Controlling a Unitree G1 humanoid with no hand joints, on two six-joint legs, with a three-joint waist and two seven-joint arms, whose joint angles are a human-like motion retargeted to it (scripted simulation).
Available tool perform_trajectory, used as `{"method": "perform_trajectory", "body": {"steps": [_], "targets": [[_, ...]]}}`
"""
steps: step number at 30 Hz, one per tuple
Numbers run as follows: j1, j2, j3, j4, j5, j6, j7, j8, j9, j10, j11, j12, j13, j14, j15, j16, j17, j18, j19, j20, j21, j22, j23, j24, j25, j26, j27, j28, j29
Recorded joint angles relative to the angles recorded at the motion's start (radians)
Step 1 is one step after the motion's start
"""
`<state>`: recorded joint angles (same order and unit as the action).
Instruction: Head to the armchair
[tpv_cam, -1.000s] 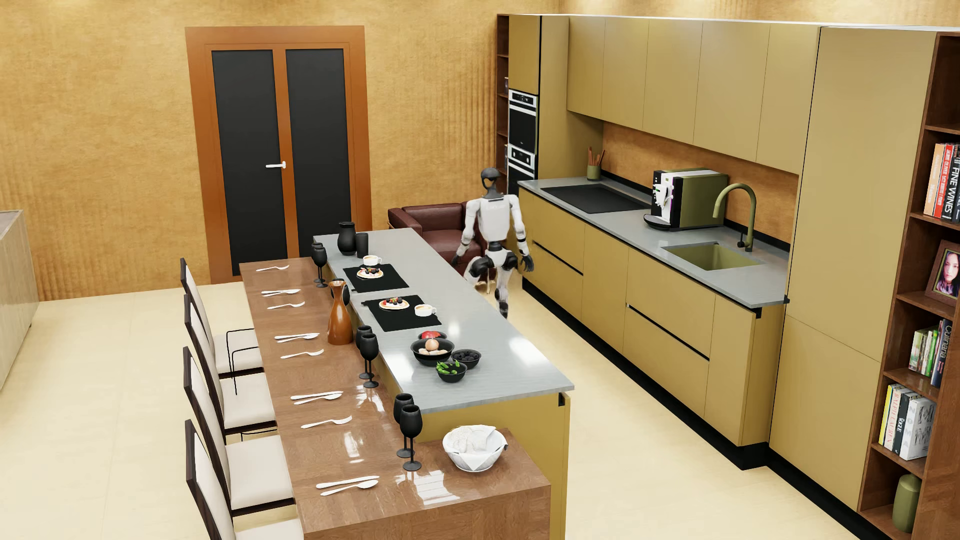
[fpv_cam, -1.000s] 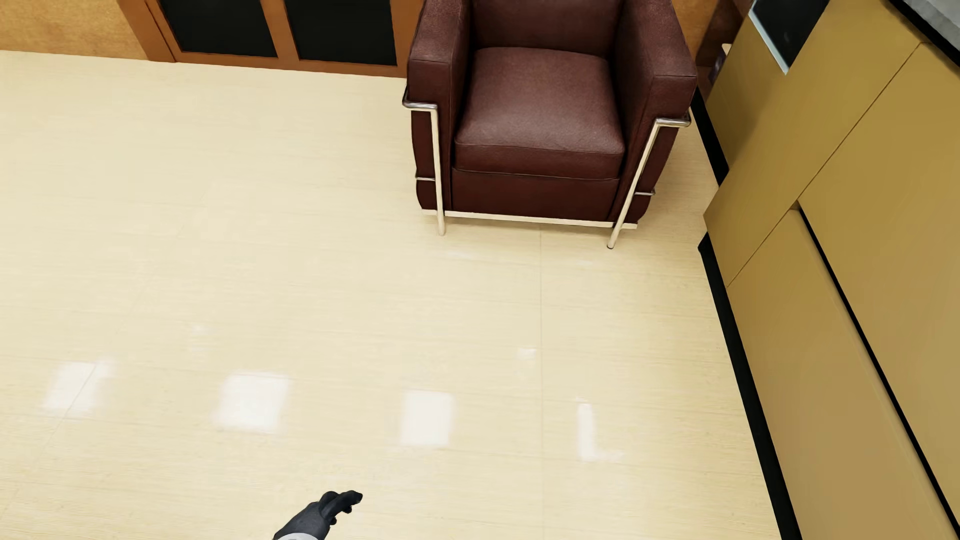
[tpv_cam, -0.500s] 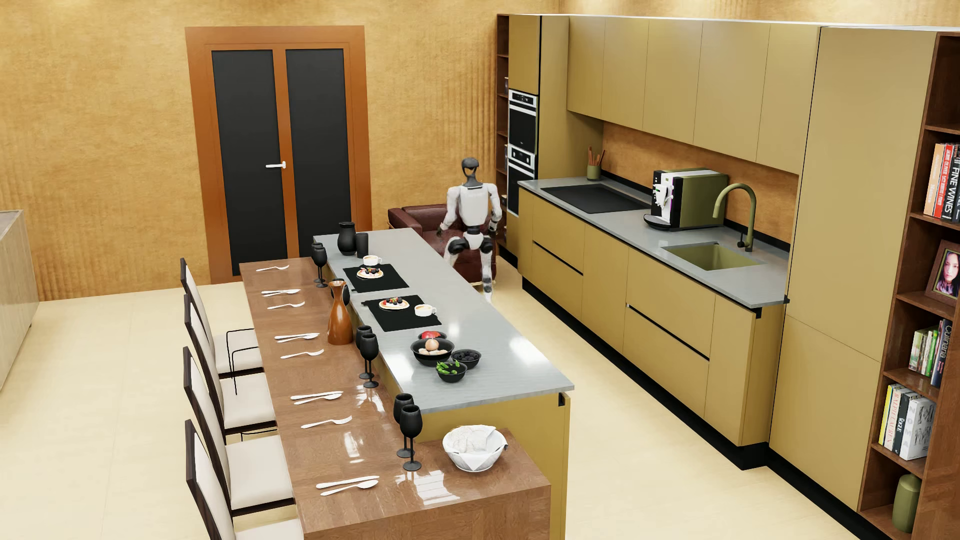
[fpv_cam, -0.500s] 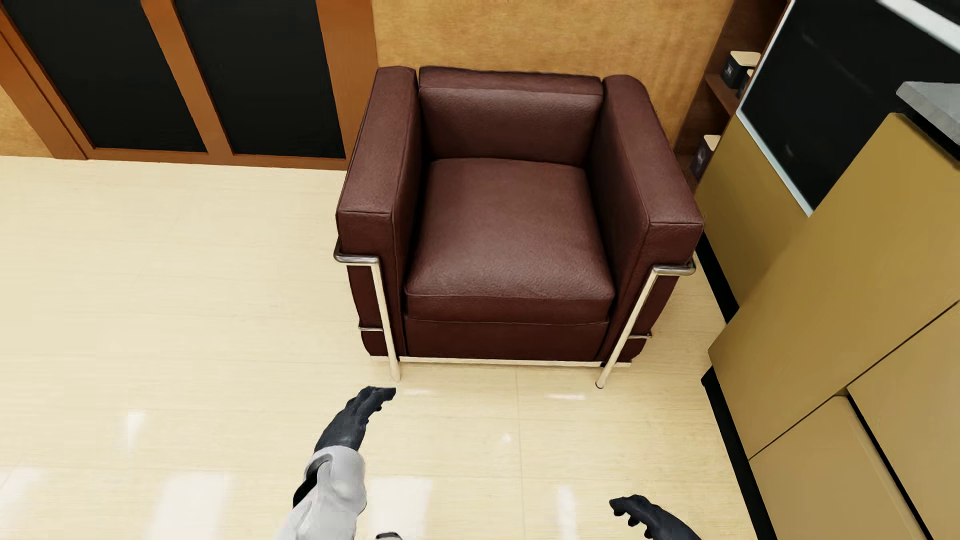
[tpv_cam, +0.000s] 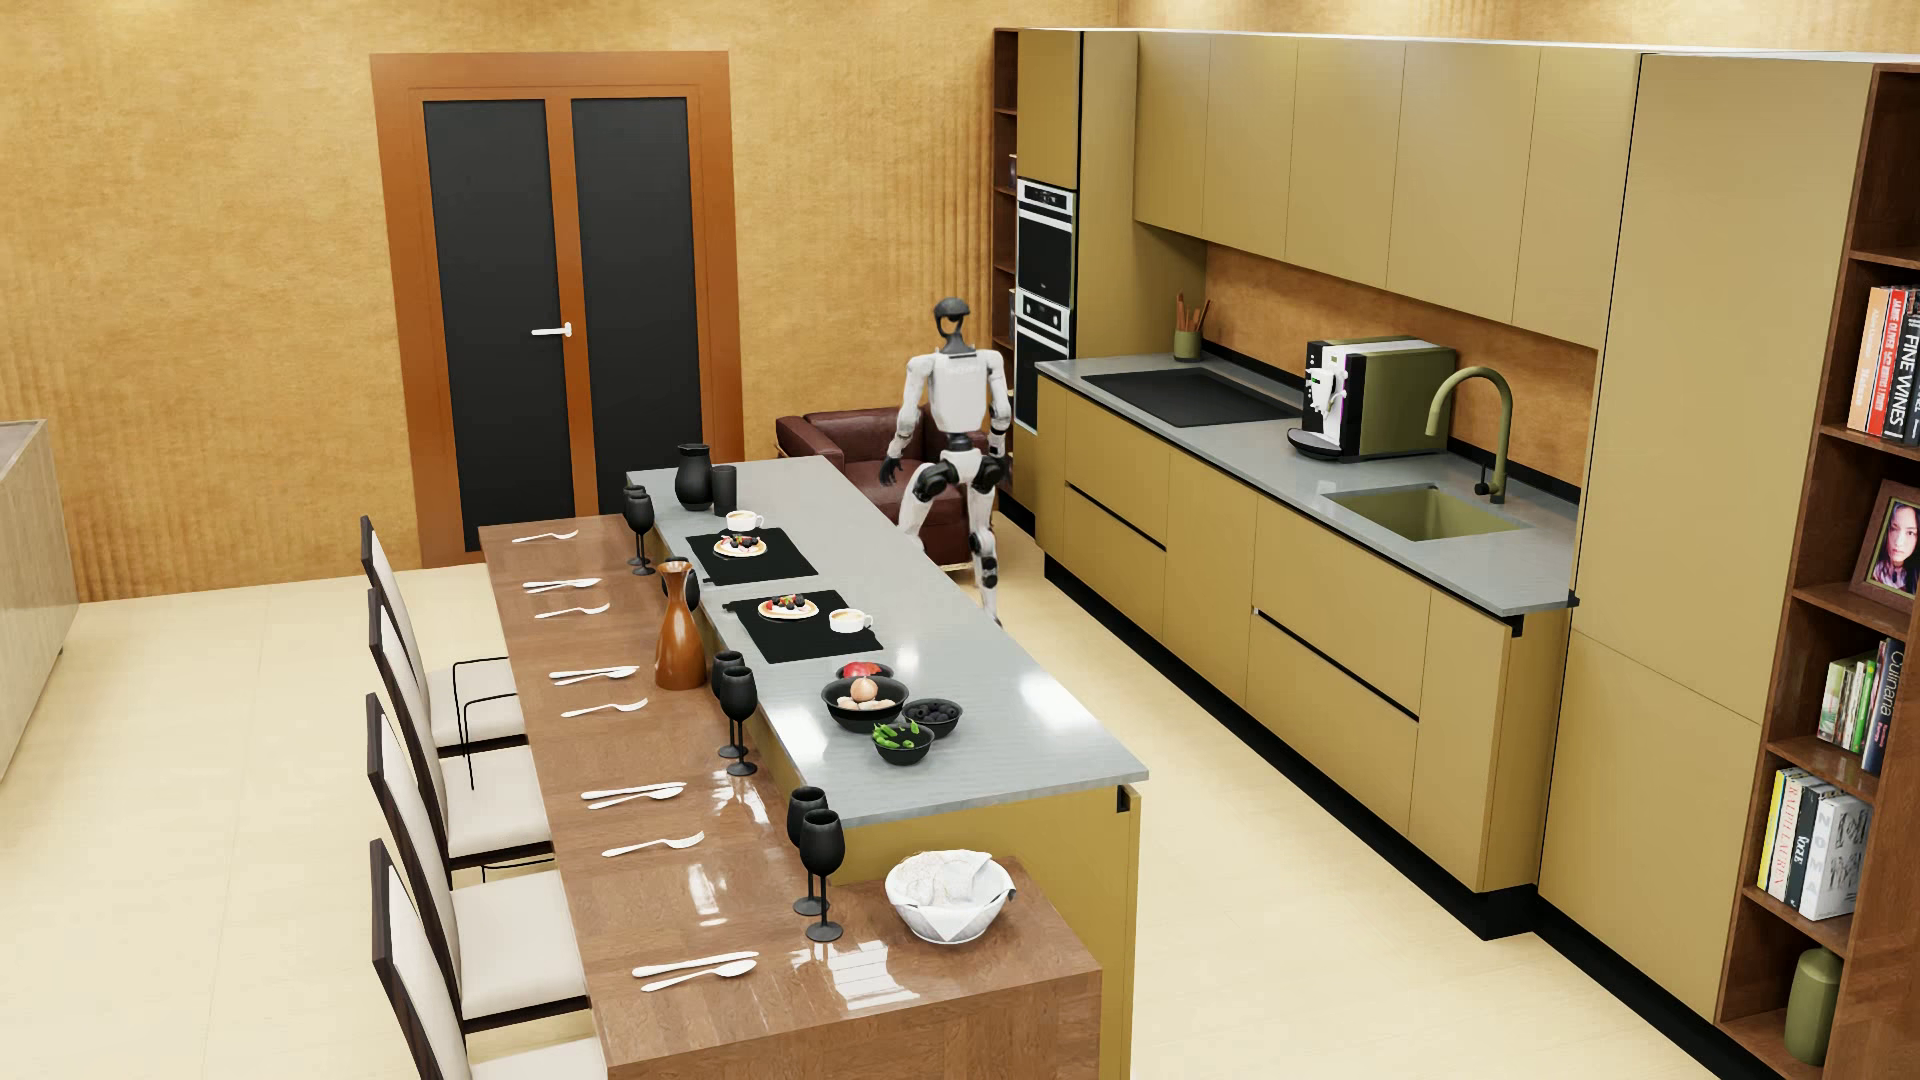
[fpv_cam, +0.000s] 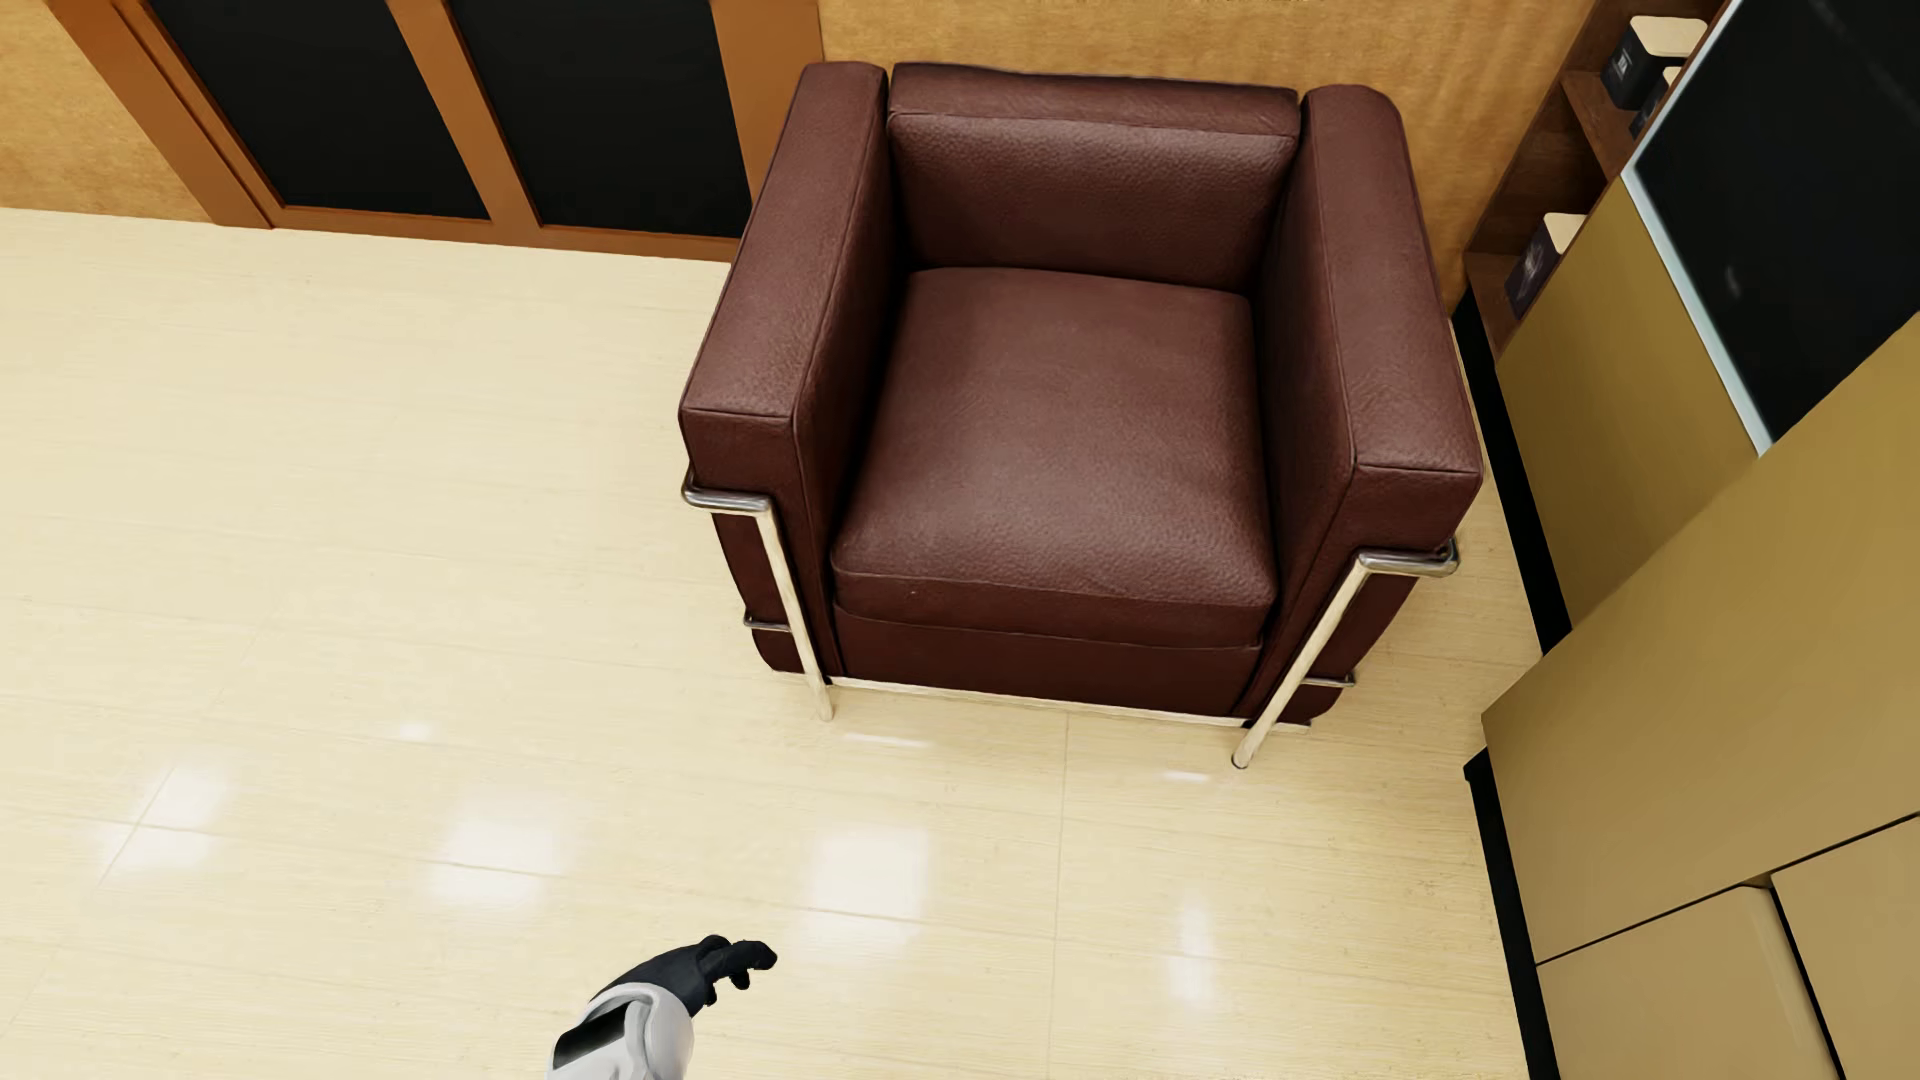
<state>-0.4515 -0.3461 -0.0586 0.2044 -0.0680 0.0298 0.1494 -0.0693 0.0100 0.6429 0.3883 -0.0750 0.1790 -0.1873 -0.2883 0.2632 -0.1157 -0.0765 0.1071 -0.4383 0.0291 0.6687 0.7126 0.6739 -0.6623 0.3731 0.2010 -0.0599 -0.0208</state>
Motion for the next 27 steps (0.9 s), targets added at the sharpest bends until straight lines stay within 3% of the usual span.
{"method": "perform_trajectory", "body": {"steps": [2, 4, 8, 11, 14, 15, 18, 22, 27], "targets": [[0.107, 0.007, 0.005, 0.011, 0.019, 0.011, 0.067, 0.034, -0.01, -0.148, -0.014, 0.12, -0.008, -0.057, -0.001, -0.051, 0.014, 0.002, 0.001, 0.073, -0.038, 0.096, -0.026, -0.096, 0.024, 0.026, 0.0, 0.001, -0.03], [0.181, 0.016, 0.01, 0.001, 0.025, 0.014, 0.104, 0.061, -0.017, -0.254, -0.012, 0.194, 0.014, -0.045, 0.0, -0.103, 0.02, 0.002, -0.02, 0.09, -0.094, 0.202, -0.017, -0.146, 0.053, 0.064, -0.027, 0.025, -0.073], [0.211, 0.041, 0.023, -0.01, 0.02, 0.005, 0.1, 0.054, -0.022, -0.289, -0.017, 0.238, 0.028, -0.038, 0.005, -0.126, 0.075, 0.001, -0.038, 0.029, -0.184, 0.291, 0.045, -0.159, 0.068, 0.057, -0.002, -0.059, -0.073], [0.215, 0.062, 0.037, -0.007, 0.02, -0.001, 0.088, 0.041, -0.022, -0.27, -0.023, 0.235, 0.017, -0.049, 0.005, -0.111, 0.085, -0.001, -0.047, 0.065, -0.159, 0.234, 0.116, -0.17, 0.008, 0.03, 0.021, 0.017, -0.016], [0.233, 0.085, 0.049, -0.009, 0.018, -0.004, 0.076, 0.026, -0.023, -0.281, -0.028, 0.172, 0.004, -0.049, 0.0, -0.08, 0.09, -0.001, -0.048, -0.022, -0.142, 0.194, 0.125, -0.048, -0.028, -0.003, 0.036, 0.05, 0.011], [0.235, 0.09, 0.05, -0.012, 0.015, -0.006, 0.07, 0.019, -0.023, -0.282, -0.025, 0.152, 0.002, -0.049, -0.004, -0.082, 0.089, -0.001, -0.048, -0.012, -0.145, 0.178, 0.115, -0.051, -0.032, -0.002, 0.031, 0.054, 0.003], [0.229, 0.099, 0.044, -0.018, 0.008, -0.01, 0.045, 0.0, -0.023, -0.268, -0.015, 0.104, 0.004, -0.056, -0.017, -0.099, 0.079, -0.004, -0.052, 0.064, -0.165, 0.125, 0.071, -0.153, -0.023, -0.035, 0.0, 0.098, -0.017], [0.219, 0.097, 0.037, -0.018, 0.003, -0.015, 0.028, -0.016, -0.021, -0.24, 0.008, 0.078, -0.015, -0.092, -0.053, -0.079, 0.074, 0.0, -0.041, 0.056, -0.169, 0.052, 0.027, -0.149, -0.015, -0.064, -0.016, 0.151, -0.032], [0.213, 0.115, 0.025, -0.01, -0.004, -0.019, 0.002, -0.056, -0.018, -0.19, 0.029, 0.09, -0.016, -0.163, -0.142, -0.057, 0.087, -0.023, -0.064, 0.038, -0.161, 0.084, -0.025, -0.155, 0.002, -0.04, -0.026, 0.116, -0.036]]}}
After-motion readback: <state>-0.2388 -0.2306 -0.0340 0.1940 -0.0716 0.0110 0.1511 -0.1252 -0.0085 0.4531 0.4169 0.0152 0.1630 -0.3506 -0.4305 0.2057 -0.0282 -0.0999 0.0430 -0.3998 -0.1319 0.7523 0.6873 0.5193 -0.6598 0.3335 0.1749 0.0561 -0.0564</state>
